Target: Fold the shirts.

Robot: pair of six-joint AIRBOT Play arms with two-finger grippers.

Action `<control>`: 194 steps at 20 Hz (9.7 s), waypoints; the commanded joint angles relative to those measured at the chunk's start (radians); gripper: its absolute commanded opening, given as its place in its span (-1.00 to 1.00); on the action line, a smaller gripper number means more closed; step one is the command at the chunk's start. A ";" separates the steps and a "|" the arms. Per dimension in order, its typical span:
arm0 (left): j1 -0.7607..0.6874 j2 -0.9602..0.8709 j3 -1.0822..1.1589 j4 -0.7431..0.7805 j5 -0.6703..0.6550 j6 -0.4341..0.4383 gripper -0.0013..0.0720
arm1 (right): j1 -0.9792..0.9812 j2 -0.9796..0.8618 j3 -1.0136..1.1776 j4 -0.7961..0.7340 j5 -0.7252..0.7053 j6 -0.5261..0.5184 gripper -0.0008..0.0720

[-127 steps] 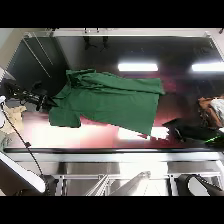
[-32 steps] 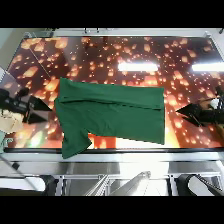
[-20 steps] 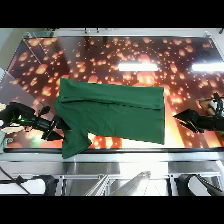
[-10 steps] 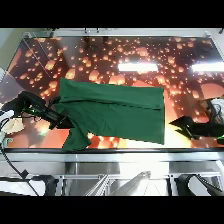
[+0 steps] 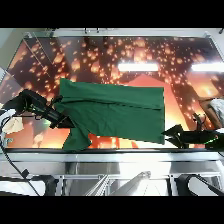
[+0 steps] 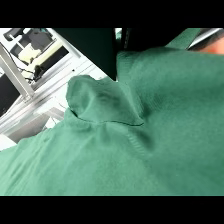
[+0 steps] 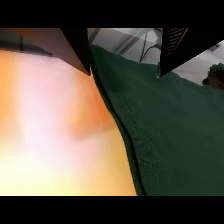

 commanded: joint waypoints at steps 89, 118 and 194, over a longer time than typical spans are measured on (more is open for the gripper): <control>0.072 -0.428 0.727 -0.122 0.244 -0.056 -0.25 | 0.164 -0.067 0.030 0.814 -0.498 -0.767 0.11; 0.000 -0.232 0.805 -0.130 0.241 -0.105 -0.88 | 0.194 -0.486 0.588 0.218 0.025 -0.161 -0.26; 0.290 0.010 0.367 -0.280 0.190 0.078 -0.88 | 0.794 -0.733 0.890 0.547 -0.158 0.068 0.87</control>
